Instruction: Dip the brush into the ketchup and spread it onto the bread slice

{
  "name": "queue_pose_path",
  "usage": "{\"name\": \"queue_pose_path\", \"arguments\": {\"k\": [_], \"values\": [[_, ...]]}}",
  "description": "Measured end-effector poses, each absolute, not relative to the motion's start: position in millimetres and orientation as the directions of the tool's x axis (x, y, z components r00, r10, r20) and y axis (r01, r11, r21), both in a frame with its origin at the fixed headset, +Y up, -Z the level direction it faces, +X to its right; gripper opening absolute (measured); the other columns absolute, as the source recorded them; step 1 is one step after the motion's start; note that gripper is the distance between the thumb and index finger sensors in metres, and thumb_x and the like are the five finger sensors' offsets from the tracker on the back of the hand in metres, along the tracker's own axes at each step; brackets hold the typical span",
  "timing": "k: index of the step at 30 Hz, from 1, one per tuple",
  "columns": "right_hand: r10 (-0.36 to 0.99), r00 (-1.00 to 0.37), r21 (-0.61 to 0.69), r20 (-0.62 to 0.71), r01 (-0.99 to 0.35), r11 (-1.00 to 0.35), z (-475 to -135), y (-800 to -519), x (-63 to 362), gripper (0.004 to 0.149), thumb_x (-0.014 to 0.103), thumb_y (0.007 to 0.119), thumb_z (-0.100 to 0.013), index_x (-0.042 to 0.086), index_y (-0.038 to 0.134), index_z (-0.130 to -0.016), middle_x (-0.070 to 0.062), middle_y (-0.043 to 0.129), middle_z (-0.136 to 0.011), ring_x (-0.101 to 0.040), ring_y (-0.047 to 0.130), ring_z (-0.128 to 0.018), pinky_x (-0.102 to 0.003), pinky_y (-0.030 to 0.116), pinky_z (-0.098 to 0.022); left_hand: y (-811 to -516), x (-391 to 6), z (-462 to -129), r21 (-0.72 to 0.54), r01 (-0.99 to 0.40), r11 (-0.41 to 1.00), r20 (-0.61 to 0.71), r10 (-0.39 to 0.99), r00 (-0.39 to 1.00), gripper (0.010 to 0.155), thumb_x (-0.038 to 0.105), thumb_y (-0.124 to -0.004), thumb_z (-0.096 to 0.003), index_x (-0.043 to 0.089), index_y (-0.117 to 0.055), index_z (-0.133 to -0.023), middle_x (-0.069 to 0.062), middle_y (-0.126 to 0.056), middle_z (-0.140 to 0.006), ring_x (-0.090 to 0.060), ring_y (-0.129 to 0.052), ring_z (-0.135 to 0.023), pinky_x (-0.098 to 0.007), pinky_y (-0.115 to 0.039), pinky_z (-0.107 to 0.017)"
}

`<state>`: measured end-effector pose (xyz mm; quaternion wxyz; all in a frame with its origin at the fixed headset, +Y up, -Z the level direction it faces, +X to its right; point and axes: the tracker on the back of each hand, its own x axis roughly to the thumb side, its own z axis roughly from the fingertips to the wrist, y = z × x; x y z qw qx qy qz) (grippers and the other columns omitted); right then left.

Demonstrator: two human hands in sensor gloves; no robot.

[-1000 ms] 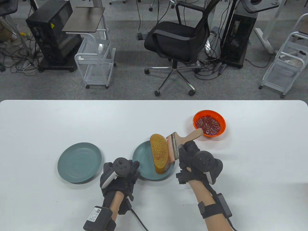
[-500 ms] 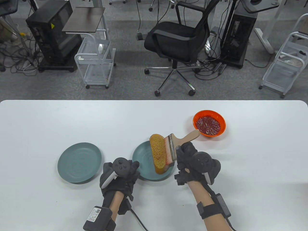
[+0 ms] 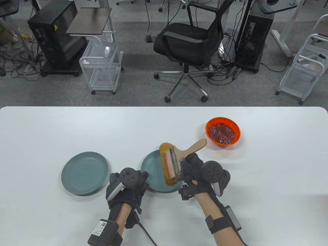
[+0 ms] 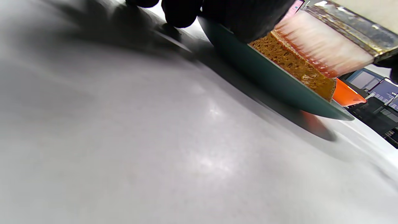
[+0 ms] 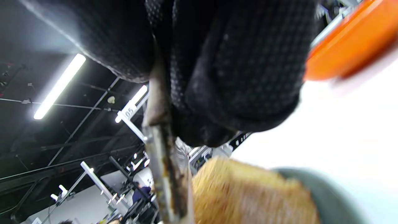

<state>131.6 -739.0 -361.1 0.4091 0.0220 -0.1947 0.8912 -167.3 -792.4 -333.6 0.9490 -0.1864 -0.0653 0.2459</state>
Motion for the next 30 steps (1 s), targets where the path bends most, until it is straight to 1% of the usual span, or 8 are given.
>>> {"name": "queue_pose_path", "arguments": {"k": [2,3,10,13,15,19,25,30], "values": [[0.611,-0.762,-0.418,0.216,-0.637,-0.647,-359.1,-732.5,144.2,0.046,0.034,0.086,-0.05,0.004,0.077,-0.084,-0.02,0.091,-0.067,-0.025,0.113,-0.036,-0.027,0.1,-0.02,-792.4,-167.0,-333.5,-0.386,-0.438,0.812,0.032,0.486,0.873,0.053,0.04,-0.064,-0.0651,0.023,-0.054,-0.114,-0.015,-0.046,-0.119,-0.044,-0.035,-0.109,-0.06,-0.034,-0.071],[0.602,-0.768,-0.428,0.217,-0.629,-0.649,-358.6,-731.5,147.0,0.046,0.035,0.085,-0.05,0.005,0.077,-0.084,-0.019,0.092,-0.067,-0.023,0.113,-0.036,-0.025,0.1,-0.02,-792.4,-167.0,-333.6,-0.385,-0.437,0.813,0.032,0.485,0.874,0.053,0.04,-0.064,-0.065,0.023,-0.054,-0.114,-0.015,-0.046,-0.119,-0.045,-0.035,-0.109,-0.06,-0.034,-0.071],[0.826,-0.54,-0.306,0.162,-0.823,-0.478,-366.4,-750.2,131.2,0.046,0.031,0.085,-0.051,0.003,0.075,-0.086,-0.022,0.09,-0.07,-0.027,0.113,-0.04,-0.028,0.1,-0.021,-792.8,-166.2,-333.4,-0.384,-0.437,0.813,0.032,0.485,0.874,0.053,0.04,-0.064,-0.0651,0.023,-0.054,-0.114,-0.016,-0.046,-0.119,-0.045,-0.035,-0.109,-0.06,-0.034,-0.071],[0.83,-0.551,-0.308,0.083,-0.806,-0.505,-368.3,-758.0,131.9,0.046,0.031,0.085,-0.05,0.002,0.076,-0.085,-0.022,0.091,-0.068,-0.027,0.113,-0.037,-0.028,0.1,-0.019,-793.2,-166.2,-333.3,-0.382,-0.44,0.813,0.037,0.489,0.872,0.053,0.04,-0.064,-0.065,0.023,-0.054,-0.114,-0.016,-0.046,-0.119,-0.045,-0.035,-0.109,-0.06,-0.034,-0.071],[0.828,-0.553,-0.329,0.096,-0.803,-0.498,-368.7,-753.9,139.3,0.046,0.03,0.086,-0.05,0.001,0.076,-0.085,-0.023,0.09,-0.068,-0.029,0.112,-0.037,-0.029,0.099,-0.02,-793.2,-166.5,-333.2,-0.384,-0.442,0.811,0.037,0.492,0.87,0.053,0.04,-0.064,-0.065,0.024,-0.054,-0.114,-0.015,-0.046,-0.119,-0.044,-0.035,-0.109,-0.06,-0.034,-0.071],[0.73,-0.669,-0.449,0.14,-0.7,-0.555,-364.7,-743.8,158.3,0.046,0.033,0.085,-0.05,0.003,0.076,-0.085,-0.021,0.091,-0.068,-0.025,0.113,-0.038,-0.027,0.101,-0.021,-792.5,-166.2,-333.4,-0.387,-0.434,0.813,0.036,0.484,0.875,0.053,0.04,-0.064,-0.0651,0.024,-0.054,-0.114,-0.015,-0.046,-0.119,-0.044,-0.035,-0.109,-0.06,-0.034,-0.071],[0.893,-0.441,-0.331,0.095,-0.86,-0.389,-364.4,-758.4,143.2,0.046,0.03,0.085,-0.051,0.002,0.075,-0.086,-0.023,0.09,-0.069,-0.028,0.113,-0.04,-0.028,0.101,-0.022,-791.5,-165.2,-333.1,-0.385,-0.417,0.823,0.035,0.465,0.885,0.053,0.04,-0.064,-0.0651,0.024,-0.054,-0.114,-0.016,-0.046,-0.119,-0.045,-0.036,-0.109,-0.06,-0.035,-0.071],[0.846,-0.527,-0.309,0.087,-0.821,-0.48,-366.6,-764.8,132.3,0.046,0.031,0.085,-0.05,0.002,0.076,-0.085,-0.022,0.09,-0.069,-0.027,0.113,-0.04,-0.029,0.1,-0.023,-791.9,-167.0,-333.6,-0.39,-0.423,0.818,0.036,0.472,0.881,0.053,0.04,-0.064,-0.0651,0.024,-0.054,-0.114,-0.015,-0.047,-0.119,-0.044,-0.036,-0.109,-0.059,-0.035,-0.071]]}}
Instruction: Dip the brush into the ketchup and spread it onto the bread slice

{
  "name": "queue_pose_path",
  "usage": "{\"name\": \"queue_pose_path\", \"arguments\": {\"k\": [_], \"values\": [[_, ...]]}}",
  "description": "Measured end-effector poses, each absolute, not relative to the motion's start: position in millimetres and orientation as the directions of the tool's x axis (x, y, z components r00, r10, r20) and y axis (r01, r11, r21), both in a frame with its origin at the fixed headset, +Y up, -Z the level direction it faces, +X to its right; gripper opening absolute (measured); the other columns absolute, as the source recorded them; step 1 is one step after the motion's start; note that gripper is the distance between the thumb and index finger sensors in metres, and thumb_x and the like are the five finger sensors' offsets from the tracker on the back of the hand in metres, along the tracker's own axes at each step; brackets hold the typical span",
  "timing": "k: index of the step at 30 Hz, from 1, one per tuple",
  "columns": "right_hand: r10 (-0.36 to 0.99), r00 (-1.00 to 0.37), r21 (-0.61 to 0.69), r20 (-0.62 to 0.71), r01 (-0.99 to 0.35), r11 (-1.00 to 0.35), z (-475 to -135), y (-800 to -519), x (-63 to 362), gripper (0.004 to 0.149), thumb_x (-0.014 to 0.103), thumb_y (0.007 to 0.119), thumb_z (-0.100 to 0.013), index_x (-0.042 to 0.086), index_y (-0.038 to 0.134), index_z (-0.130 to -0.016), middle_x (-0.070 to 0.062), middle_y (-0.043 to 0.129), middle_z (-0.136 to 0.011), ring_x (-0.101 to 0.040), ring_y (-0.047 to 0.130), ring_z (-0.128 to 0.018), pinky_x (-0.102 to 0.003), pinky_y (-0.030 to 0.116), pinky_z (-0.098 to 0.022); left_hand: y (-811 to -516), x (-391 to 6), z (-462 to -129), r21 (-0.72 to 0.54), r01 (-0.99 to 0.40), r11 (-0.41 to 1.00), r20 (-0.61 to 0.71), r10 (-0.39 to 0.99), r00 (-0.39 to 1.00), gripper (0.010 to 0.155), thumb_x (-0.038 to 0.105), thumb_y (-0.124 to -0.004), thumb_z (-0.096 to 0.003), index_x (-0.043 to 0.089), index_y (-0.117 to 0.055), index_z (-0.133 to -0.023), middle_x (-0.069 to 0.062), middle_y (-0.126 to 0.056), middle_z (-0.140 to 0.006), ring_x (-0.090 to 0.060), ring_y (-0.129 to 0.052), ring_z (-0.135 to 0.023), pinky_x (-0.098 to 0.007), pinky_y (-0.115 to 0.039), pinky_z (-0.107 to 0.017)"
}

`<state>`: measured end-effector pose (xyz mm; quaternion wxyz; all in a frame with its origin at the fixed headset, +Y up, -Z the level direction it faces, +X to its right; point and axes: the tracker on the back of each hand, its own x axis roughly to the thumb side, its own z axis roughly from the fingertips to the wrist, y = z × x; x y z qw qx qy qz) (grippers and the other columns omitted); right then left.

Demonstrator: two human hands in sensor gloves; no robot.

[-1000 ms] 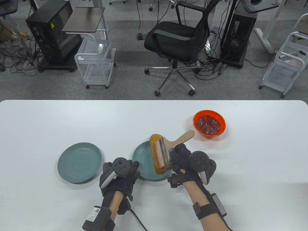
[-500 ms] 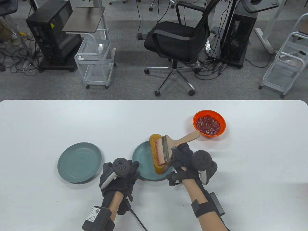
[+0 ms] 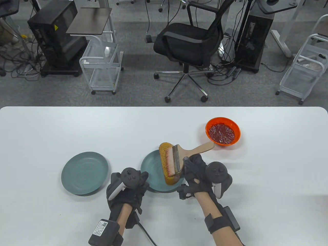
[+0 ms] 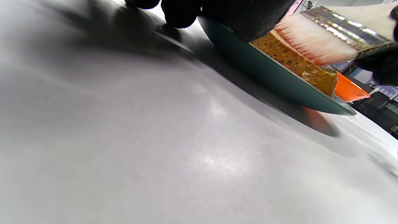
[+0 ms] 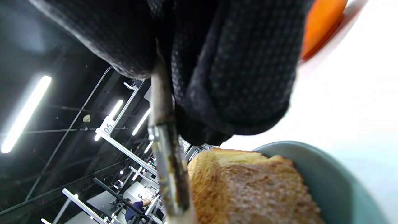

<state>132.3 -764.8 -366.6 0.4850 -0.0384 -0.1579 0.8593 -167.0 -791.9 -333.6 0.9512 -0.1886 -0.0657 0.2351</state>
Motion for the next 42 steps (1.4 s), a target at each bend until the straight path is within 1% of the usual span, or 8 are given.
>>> {"name": "queue_pose_path", "arguments": {"k": [5,13,16,21,27,30,35,42], "values": [[0.721,-0.674,-0.445,0.159,-0.701,-0.557,-364.5,-748.4,146.8,0.046,0.033,0.084,-0.051,0.003,0.075,-0.085,-0.021,0.09,-0.069,-0.025,0.113,-0.041,-0.028,0.101,-0.024,-791.9,-167.5,-333.5,-0.393,-0.411,0.823,0.046,0.464,0.885,0.053,0.04,-0.064,-0.0652,0.024,-0.053,-0.115,-0.015,-0.046,-0.119,-0.044,-0.036,-0.109,-0.059,-0.035,-0.071],[0.902,-0.425,-0.31,0.073,-0.869,-0.385,-366.6,-766.0,129.1,0.046,0.029,0.086,-0.05,0.0,0.076,-0.085,-0.024,0.09,-0.068,-0.029,0.113,-0.04,-0.028,0.101,-0.021,-791.2,-167.2,-334.2,-0.407,-0.408,0.817,0.043,0.464,0.885,0.053,0.04,-0.064,-0.0652,0.024,-0.053,-0.115,-0.015,-0.046,-0.119,-0.044,-0.036,-0.109,-0.06,-0.035,-0.072],[0.837,-0.539,-0.327,0.099,-0.812,-0.484,-368.7,-763.8,130.4,0.046,0.029,0.085,-0.05,0.001,0.077,-0.085,-0.024,0.091,-0.068,-0.028,0.114,-0.04,-0.027,0.101,-0.021,-791.5,-167.8,-334.2,-0.41,-0.41,0.815,0.047,0.468,0.883,0.053,0.04,-0.064,-0.0653,0.025,-0.052,-0.115,-0.015,-0.045,-0.119,-0.044,-0.035,-0.109,-0.06,-0.035,-0.072],[0.696,-0.684,-0.469,0.22,-0.7,-0.539,-367.8,-749.7,146.0,0.046,0.032,0.084,-0.05,0.004,0.076,-0.086,-0.02,0.091,-0.069,-0.024,0.114,-0.042,-0.026,0.101,-0.024,-790.8,-166.8,-334.8,-0.408,-0.396,0.822,0.059,0.457,0.888,0.053,0.039,-0.064,-0.0651,0.024,-0.053,-0.114,-0.016,-0.046,-0.118,-0.044,-0.037,-0.109,-0.06,-0.037,-0.072],[0.87,-0.472,-0.322,0.145,-0.854,-0.41,-372.7,-760.3,130.0,0.046,0.029,0.085,-0.051,0.002,0.075,-0.086,-0.023,0.09,-0.07,-0.029,0.113,-0.043,-0.03,0.1,-0.024,-790.8,-166.7,-334.8,-0.41,-0.398,0.821,0.056,0.458,0.887,0.053,0.039,-0.064,-0.0651,0.024,-0.053,-0.114,-0.015,-0.046,-0.118,-0.044,-0.036,-0.109,-0.06,-0.037,-0.072],[0.819,-0.554,-0.307,0.15,-0.814,-0.494,-373.2,-760.4,121.8,0.046,0.028,0.086,-0.05,0.001,0.076,-0.086,-0.024,0.09,-0.069,-0.03,0.113,-0.042,-0.03,0.1,-0.024,-791.1,-167.1,-334.4,-0.411,-0.398,0.821,0.059,0.459,0.886,0.053,0.039,-0.064,-0.0652,0.024,-0.052,-0.115,-0.016,-0.045,-0.119,-0.044,-0.036,-0.109,-0.06,-0.037,-0.072],[0.682,-0.707,-0.447,0.184,-0.679,-0.583,-371.6,-744.1,137.5,0.046,0.029,0.085,-0.05,0.001,0.076,-0.085,-0.024,0.091,-0.068,-0.028,0.114,-0.042,-0.028,0.101,-0.024,-791.2,-166.4,-334.2,-0.411,-0.381,0.828,0.075,0.447,0.891,0.053,0.039,-0.063,-0.0652,0.024,-0.051,-0.114,-0.016,-0.045,-0.118,-0.044,-0.036,-0.109,-0.06,-0.037,-0.071],[0.848,-0.511,-0.287,0.14,-0.841,-0.459,-384.7,-742.4,117.3,0.046,0.028,0.086,-0.051,0.001,0.076,-0.086,-0.025,0.09,-0.07,-0.031,0.112,-0.043,-0.031,0.1,-0.025,-791.4,-166.2,-334.1,-0.413,-0.385,0.826,0.071,0.451,0.89,0.053,0.039,-0.063,-0.0651,0.024,-0.051,-0.114,-0.017,-0.045,-0.118,-0.044,-0.035,-0.109,-0.06,-0.037,-0.071]]}}
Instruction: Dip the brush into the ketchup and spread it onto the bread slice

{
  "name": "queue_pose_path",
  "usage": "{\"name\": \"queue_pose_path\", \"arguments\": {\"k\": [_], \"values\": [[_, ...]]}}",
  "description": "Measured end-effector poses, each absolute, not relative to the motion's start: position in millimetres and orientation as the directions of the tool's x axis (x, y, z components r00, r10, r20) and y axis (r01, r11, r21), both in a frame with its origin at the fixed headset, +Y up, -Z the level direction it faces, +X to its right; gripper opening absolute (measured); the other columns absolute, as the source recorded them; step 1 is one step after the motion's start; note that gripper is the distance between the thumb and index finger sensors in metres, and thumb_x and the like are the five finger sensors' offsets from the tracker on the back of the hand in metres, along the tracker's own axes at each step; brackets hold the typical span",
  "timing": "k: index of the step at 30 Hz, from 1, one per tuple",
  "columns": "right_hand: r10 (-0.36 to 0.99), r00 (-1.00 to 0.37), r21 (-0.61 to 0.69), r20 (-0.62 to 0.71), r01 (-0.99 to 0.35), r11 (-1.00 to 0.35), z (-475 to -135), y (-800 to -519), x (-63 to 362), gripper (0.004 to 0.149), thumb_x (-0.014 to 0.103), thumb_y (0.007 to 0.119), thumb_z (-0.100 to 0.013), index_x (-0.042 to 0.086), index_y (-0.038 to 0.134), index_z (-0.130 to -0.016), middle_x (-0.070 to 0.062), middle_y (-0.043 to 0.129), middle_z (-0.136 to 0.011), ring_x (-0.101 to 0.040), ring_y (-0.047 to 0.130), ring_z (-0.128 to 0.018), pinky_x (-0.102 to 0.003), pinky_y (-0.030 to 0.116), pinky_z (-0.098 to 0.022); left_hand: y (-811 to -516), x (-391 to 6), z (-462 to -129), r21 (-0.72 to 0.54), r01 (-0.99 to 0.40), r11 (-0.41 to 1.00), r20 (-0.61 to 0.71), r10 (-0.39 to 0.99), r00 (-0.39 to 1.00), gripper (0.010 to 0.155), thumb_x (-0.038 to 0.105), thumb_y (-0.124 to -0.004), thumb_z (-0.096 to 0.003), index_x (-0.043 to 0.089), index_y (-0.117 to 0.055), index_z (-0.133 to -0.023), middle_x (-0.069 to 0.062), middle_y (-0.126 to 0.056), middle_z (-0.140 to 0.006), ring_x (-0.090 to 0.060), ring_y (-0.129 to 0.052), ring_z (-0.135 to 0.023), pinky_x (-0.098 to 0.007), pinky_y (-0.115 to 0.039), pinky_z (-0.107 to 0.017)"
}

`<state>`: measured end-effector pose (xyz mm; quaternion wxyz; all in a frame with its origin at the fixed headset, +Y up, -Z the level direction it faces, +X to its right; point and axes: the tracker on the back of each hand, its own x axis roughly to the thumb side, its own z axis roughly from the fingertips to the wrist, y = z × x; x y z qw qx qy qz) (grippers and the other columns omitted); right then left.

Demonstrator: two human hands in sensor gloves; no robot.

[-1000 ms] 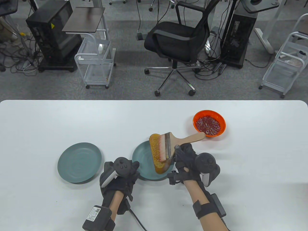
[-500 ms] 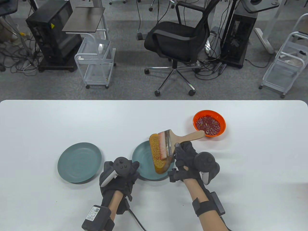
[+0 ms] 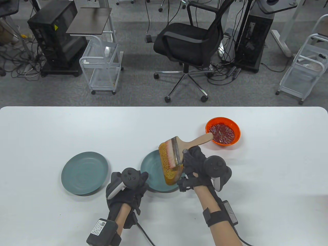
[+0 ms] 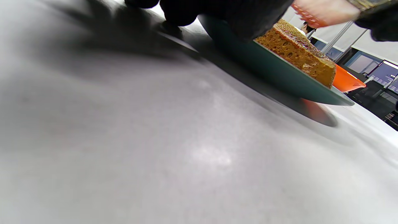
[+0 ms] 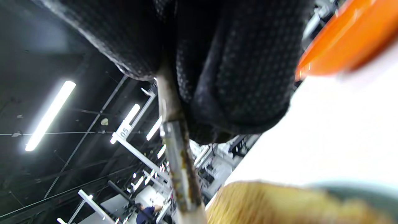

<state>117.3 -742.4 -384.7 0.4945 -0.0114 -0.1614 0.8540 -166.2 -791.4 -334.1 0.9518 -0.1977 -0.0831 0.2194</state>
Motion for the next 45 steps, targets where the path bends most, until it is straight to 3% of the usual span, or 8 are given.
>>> {"name": "queue_pose_path", "arguments": {"k": [4,10,15,20,27,34,41,45], "values": [[0.727,-0.676,-0.333,0.12,-0.718,-0.612,-387.3,-740.3,103.9,0.046,0.03,0.085,-0.05,0.002,0.077,-0.086,-0.023,0.091,-0.068,-0.027,0.114,-0.04,-0.029,0.101,-0.022,-791.4,-165.7,-334.0,-0.414,-0.393,0.821,0.066,0.458,0.886,0.053,0.039,-0.064,-0.0651,0.023,-0.051,-0.114,-0.017,-0.045,-0.118,-0.044,-0.035,-0.109,-0.06,-0.037,-0.071],[0.674,-0.732,-0.443,0.1,-0.639,-0.629,-388.3,-727.5,123.8,0.046,0.03,0.085,-0.05,0.002,0.077,-0.085,-0.022,0.091,-0.068,-0.027,0.114,-0.04,-0.028,0.101,-0.022,-791.8,-165.9,-333.7,-0.41,-0.388,0.825,0.071,0.453,0.889,0.053,0.039,-0.063,-0.0652,0.023,-0.051,-0.114,-0.017,-0.045,-0.118,-0.045,-0.035,-0.109,-0.06,-0.037,-0.071],[0.803,-0.585,-0.3,0.114,-0.79,-0.534,-394.0,-727.3,105.9,0.046,0.029,0.086,-0.051,0.002,0.076,-0.086,-0.023,0.09,-0.07,-0.029,0.113,-0.042,-0.03,0.1,-0.023,-791.7,-166.2,-334.0,-0.416,-0.387,0.823,0.073,0.454,0.888,0.053,0.039,-0.063,-0.0652,0.023,-0.051,-0.114,-0.017,-0.045,-0.118,-0.045,-0.035,-0.109,-0.06,-0.037,-0.071],[0.717,-0.684,-0.271,0.135,-0.722,-0.637,-397.0,-728.4,90.3,0.046,0.03,0.086,-0.05,0.003,0.077,-0.086,-0.022,0.091,-0.07,-0.029,0.113,-0.041,-0.03,0.1,-0.023,-791.7,-165.8,-334.1,-0.417,-0.385,0.823,0.072,0.452,0.889,0.053,0.039,-0.063,-0.0652,0.023,-0.051,-0.115,-0.017,-0.045,-0.118,-0.045,-0.035,-0.109,-0.06,-0.037,-0.071],[0.582,-0.802,-0.463,0.133,-0.569,-0.679,-391.9,-719.2,117.3,0.046,0.03,0.085,-0.05,0.002,0.077,-0.085,-0.022,0.091,-0.068,-0.028,0.113,-0.04,-0.029,0.101,-0.022,-792.0,-165.8,-334.0,-0.416,-0.383,0.825,0.074,0.451,0.889,0.054,0.039,-0.063,-0.0653,0.024,-0.05,-0.115,-0.016,-0.044,-0.119,-0.044,-0.035,-0.109,-0.06,-0.036,-0.071],[0.714,-0.673,-0.268,0.194,-0.736,-0.622,-388.3,-727.2,101.7,0.046,0.028,0.087,-0.05,0.001,0.077,-0.086,-0.025,0.091,-0.069,-0.031,0.112,-0.041,-0.032,0.099,-0.022,-792.2,-165.0,-333.8,-0.415,-0.385,0.824,0.069,0.451,0.89,0.054,0.039,-0.063,-0.0654,0.023,-0.05,-0.115,-0.017,-0.044,-0.119,-0.045,-0.034,-0.109,-0.061,-0.036,-0.071],[0.569,-0.805,-0.427,0.167,-0.579,-0.694,-384.2,-721.4,118.5,0.046,0.03,0.086,-0.05,0.002,0.077,-0.085,-0.022,0.092,-0.068,-0.027,0.114,-0.039,-0.029,0.101,-0.021,-792.3,-166.2,-333.7,-0.418,-0.386,0.822,0.068,0.453,0.889,0.054,0.04,-0.062,-0.0655,0.024,-0.049,-0.115,-0.016,-0.043,-0.119,-0.044,-0.034,-0.109,-0.061,-0.036,-0.071],[0.699,-0.684,-0.327,0.208,-0.723,-0.609,-384.1,-726.5,114.4,0.046,0.03,0.086,-0.05,0.002,0.077,-0.085,-0.023,0.091,-0.068,-0.028,0.113,-0.04,-0.029,0.1,-0.021,-792.3,-166.9,-333.4,-0.421,-0.39,0.819,0.068,0.457,0.887,0.054,0.04,-0.062,-0.0655,0.023,-0.049,-0.115,-0.017,-0.043,-0.119,-0.044,-0.033,-0.109,-0.061,-0.036,-0.071]]}}
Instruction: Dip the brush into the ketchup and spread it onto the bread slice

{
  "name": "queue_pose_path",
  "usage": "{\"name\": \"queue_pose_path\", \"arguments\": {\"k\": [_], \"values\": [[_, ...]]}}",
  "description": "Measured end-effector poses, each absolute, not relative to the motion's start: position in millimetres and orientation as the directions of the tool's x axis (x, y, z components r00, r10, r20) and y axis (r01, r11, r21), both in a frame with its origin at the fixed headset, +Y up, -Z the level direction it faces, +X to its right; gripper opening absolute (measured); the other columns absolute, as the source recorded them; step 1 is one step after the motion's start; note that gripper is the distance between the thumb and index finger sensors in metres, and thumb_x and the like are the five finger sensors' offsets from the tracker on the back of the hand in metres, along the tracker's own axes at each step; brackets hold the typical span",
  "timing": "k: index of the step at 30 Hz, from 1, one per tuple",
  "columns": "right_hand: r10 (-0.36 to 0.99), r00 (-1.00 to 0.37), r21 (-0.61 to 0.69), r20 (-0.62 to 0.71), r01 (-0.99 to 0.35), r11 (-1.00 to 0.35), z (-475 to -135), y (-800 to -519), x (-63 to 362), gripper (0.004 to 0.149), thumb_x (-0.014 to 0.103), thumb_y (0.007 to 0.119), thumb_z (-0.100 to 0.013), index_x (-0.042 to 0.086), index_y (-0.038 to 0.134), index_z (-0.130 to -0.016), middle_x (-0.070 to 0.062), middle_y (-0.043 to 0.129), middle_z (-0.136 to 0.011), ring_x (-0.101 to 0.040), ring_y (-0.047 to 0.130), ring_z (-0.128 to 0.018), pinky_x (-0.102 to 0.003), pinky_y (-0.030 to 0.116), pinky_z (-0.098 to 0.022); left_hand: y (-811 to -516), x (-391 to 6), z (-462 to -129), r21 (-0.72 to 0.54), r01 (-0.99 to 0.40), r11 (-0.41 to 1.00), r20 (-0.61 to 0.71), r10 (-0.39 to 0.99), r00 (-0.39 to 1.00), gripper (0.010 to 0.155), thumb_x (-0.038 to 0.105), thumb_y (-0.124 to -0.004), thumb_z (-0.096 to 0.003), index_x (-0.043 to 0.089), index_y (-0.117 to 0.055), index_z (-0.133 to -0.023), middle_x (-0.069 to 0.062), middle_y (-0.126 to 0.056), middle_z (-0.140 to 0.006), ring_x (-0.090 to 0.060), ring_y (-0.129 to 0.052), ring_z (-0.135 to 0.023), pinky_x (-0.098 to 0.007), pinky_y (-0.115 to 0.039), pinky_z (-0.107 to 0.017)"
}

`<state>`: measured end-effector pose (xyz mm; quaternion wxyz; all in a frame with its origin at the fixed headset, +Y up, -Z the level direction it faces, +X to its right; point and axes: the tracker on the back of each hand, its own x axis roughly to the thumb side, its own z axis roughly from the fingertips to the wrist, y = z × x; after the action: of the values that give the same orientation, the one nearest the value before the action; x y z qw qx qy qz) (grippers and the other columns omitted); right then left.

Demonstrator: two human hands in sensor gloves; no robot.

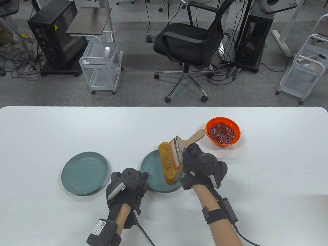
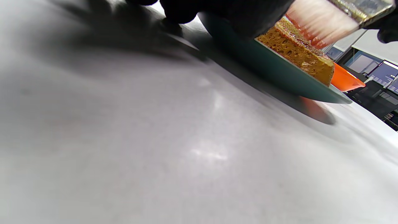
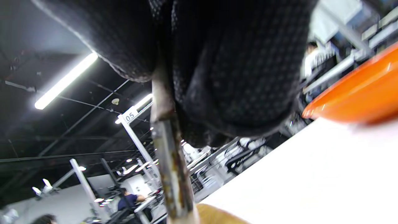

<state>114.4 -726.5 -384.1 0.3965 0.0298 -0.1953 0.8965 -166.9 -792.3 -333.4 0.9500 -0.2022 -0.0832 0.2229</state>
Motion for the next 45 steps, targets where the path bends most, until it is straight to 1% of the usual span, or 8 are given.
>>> {"name": "queue_pose_path", "arguments": {"k": [4,11,18,21,27,34,41,45], "values": [[0.781,-0.604,-0.203,0.159,-0.794,-0.573,-382.9,-738.8,105.2,0.046,0.028,0.087,-0.05,0.001,0.078,-0.085,-0.025,0.091,-0.068,-0.031,0.113,-0.039,-0.032,0.099,-0.02,-792.3,-167.0,-333.3,-0.422,-0.392,0.818,0.065,0.459,0.886,0.054,0.04,-0.062,-0.0655,0.024,-0.049,-0.115,-0.016,-0.043,-0.119,-0.044,-0.033,-0.109,-0.061,-0.036,-0.071],[0.57,-0.796,-0.412,0.204,-0.598,-0.687,-374.8,-723.0,123.7,0.046,0.031,0.086,-0.05,0.003,0.078,-0.085,-0.022,0.092,-0.067,-0.027,0.114,-0.037,-0.027,0.1,-0.018,-792.2,-167.1,-333.6,-0.423,-0.389,0.818,0.068,0.457,0.887,0.054,0.039,-0.063,-0.0655,0.024,-0.049,-0.115,-0.017,-0.042,-0.119,-0.044,-0.033,-0.109,-0.061,-0.036,-0.071],[0.778,-0.605,-0.2,0.17,-0.794,-0.574,-369.5,-738.7,113.2,0.046,0.028,0.087,-0.05,0.0,0.079,-0.085,-0.025,0.091,-0.067,-0.031,0.113,-0.037,-0.031,0.099,-0.018,-792.4,-166.3,-333.7,-0.422,-0.388,0.819,0.068,0.455,0.888,0.054,0.039,-0.063,-0.0656,0.023,-0.049,-0.115,-0.017,-0.042,-0.119,-0.044,-0.033,-0.109,-0.061,-0.036,-0.071],[0.658,-0.723,-0.265,0.213,-0.691,-0.673,-369.6,-738.1,115.7,0.047,0.03,0.086,-0.05,0.002,0.079,-0.086,-0.023,0.093,-0.067,-0.027,0.114,-0.037,-0.028,0.1,-0.018,-792.4,-166.2,-333.7,-0.422,-0.388,0.819,0.068,0.456,0.888,0.054,0.039,-0.063,-0.0656,0.023,-0.049,-0.115,-0.017,-0.042,-0.119,-0.044,-0.033,-0.109,-0.061,-0.036,-0.071],[0.576,-0.786,-0.414,0.224,-0.612,-0.674,-368.8,-724.8,128.2,0.046,0.031,0.086,-0.05,0.003,0.079,-0.086,-0.022,0.092,-0.067,-0.026,0.114,-0.037,-0.027,0.1,-0.018,-792.4,-166.1,-333.7,-0.423,-0.392,0.817,0.067,0.46,0.885,0.054,0.039,-0.063,-0.0656,0.024,-0.049,-0.115,-0.017,-0.042,-0.119,-0.044,-0.033,-0.109,-0.061,-0.036,-0.071],[0.769,-0.617,-0.193,0.168,-0.786,-0.588,-375.9,-740.1,104.4,0.046,0.028,0.088,-0.05,0.0,0.079,-0.085,-0.025,0.092,-0.066,-0.029,0.114,-0.036,-0.029,0.1,-0.017,-792.5,-166.1,-333.7,-0.426,-0.396,0.814,0.067,0.465,0.883,0.054,0.039,-0.063,-0.0655,0.023,-0.049,-0.115,-0.017,-0.042,-0.119,-0.044,-0.032,-0.109,-0.061,-0.036,-0.071],[0.624,-0.766,-0.35,0.154,-0.633,-0.69,-383.9,-724.4,139.8,0.046,0.03,0.087,-0.05,0.001,0.079,-0.085,-0.023,0.093,-0.066,-0.027,0.114,-0.036,-0.028,0.1,-0.018,-792.8,-165.6,-333.7,-0.424,-0.397,0.814,0.069,0.466,0.882,0.054,0.039,-0.063,-0.0655,0.023,-0.049,-0.115,-0.017,-0.042,-0.119,-0.044,-0.033,-0.109,-0.061,-0.036,-0.071],[0.659,-0.743,-0.446,0.118,-0.632,-0.634,-398.3,-696.5,177.2,0.046,0.03,0.086,-0.051,0.004,0.078,-0.086,-0.022,0.092,-0.069,-0.028,0.113,-0.039,-0.029,0.099,-0.021,-793.0,-165.7,-333.7,-0.424,-0.401,0.812,0.069,0.47,0.88,0.054,0.039,-0.063,-0.0655,0.023,-0.049,-0.115,-0.017,-0.042,-0.119,-0.044,-0.032,-0.109,-0.061,-0.036,-0.071]]}}
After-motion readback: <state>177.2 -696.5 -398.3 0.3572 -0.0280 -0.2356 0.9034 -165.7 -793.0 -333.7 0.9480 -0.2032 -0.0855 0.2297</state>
